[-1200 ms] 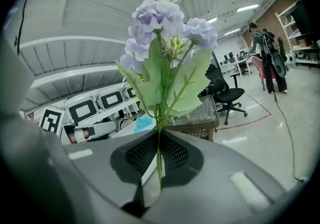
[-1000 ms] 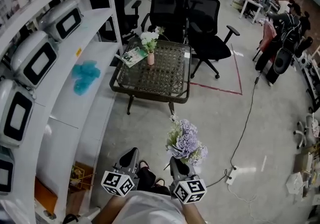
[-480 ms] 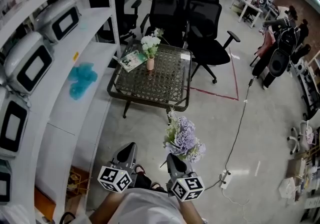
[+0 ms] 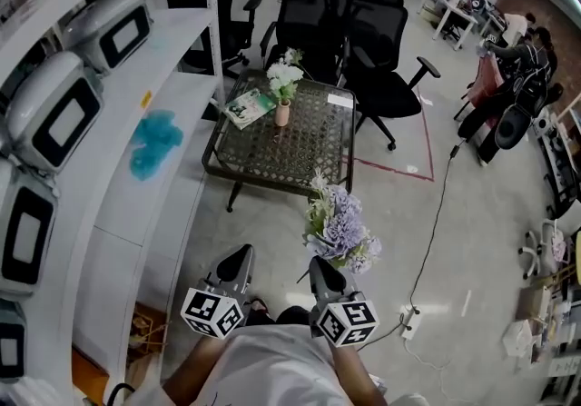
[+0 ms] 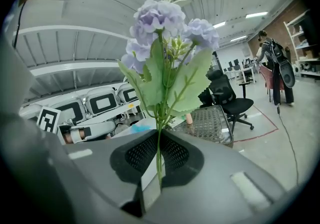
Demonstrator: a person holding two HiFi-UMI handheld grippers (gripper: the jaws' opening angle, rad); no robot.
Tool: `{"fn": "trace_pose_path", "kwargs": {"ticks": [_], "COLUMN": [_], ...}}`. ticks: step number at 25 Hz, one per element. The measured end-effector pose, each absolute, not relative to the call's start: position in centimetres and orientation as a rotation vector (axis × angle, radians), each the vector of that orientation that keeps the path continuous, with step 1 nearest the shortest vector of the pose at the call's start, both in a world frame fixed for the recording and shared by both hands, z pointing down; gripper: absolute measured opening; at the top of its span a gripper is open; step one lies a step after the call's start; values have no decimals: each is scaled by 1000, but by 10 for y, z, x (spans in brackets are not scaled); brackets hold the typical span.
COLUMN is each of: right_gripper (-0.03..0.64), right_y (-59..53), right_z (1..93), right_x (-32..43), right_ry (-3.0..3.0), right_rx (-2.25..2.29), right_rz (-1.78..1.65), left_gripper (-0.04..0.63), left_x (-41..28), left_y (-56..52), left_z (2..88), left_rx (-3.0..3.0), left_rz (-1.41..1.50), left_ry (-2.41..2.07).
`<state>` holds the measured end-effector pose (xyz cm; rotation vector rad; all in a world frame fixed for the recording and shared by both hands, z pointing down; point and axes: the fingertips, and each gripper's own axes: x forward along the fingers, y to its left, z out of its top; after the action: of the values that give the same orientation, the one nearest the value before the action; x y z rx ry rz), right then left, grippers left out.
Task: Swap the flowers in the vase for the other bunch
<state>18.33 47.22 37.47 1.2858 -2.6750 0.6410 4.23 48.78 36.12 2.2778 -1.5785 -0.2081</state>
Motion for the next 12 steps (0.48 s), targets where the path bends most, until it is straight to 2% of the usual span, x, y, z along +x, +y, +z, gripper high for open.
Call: {"fn": "trace_pose_path", "kwargs": {"ticks": [12], "right_gripper": [25], "right_y": [444], "right_z": [378], "right_x": [155], "right_ry": [-2654], "right_rx": [1286], "right_rz": [628], "left_gripper": [-2], "left_x": [-3], "left_y": [484], "left_z": [372], "left_rx": [2211], "left_rz": [-251], "left_ry": [-1607]}}
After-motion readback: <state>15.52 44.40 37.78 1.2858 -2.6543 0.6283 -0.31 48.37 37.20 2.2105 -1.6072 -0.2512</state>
